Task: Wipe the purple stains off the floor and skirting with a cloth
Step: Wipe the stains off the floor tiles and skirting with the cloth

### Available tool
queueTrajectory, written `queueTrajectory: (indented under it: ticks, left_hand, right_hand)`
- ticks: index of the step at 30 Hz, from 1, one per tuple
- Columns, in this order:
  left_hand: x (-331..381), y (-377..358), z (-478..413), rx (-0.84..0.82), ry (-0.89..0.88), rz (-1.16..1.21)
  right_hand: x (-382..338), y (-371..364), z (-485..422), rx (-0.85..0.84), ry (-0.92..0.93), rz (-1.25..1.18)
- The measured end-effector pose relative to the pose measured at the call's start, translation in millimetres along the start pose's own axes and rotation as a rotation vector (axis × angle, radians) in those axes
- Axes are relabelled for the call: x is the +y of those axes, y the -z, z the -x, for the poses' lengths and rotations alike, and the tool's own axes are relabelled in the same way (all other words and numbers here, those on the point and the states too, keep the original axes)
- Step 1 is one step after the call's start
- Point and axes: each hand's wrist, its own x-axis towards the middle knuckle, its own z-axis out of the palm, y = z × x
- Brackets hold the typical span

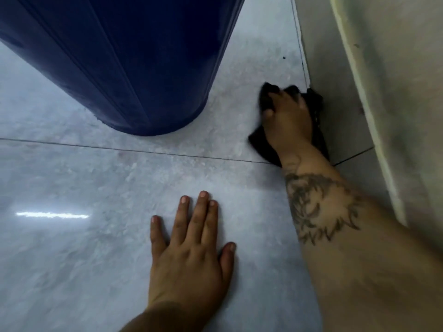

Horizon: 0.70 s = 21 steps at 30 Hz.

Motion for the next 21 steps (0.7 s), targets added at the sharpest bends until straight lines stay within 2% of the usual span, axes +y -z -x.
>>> queueTrajectory:
  ticks: [3, 5, 7, 9, 11, 13, 16, 19, 21]
  left_hand:
    - [0, -1, 1, -0.009, -0.006, -0.021]
    - [-2, -2, 0, -0.025, 0.003, -0.033]
    - [-1, -2, 0, -0.052, 0.009, -0.045]
    - [-2, 0, 2, -0.073, 0.011, -0.039]
    - [-1, 1, 4, -0.083, -0.001, -0.009]
    - [1, 4, 4, -0.105, -0.007, 0.002]
    - [6, 9, -1, -0.128, 0.010, 0.010]
    - [8, 11, -3, -0.137, 0.017, 0.017]
    - [4, 8, -1, -0.148, 0.023, -0.002]
  right_hand:
    - [-44, -7, 13, -0.097, 0.366, -0.005]
    - [-59, -6, 60, -0.130, 0.508, -0.065]
    - [-53, -1, 118, -0.157, 0.434, -0.126]
    - [-30, 10, 164, -0.124, 0.254, -0.116]
    - [-5, 27, 179, -0.138, 0.063, 0.007]
    - [10, 42, 152, -0.193, -0.004, 0.159]
    - [19, 58, 66, -0.112, 0.065, 0.540]
    - [30, 56, 9, -0.207, -0.014, 1.009]
    - [35, 39, 10, -0.212, -0.027, 1.152]
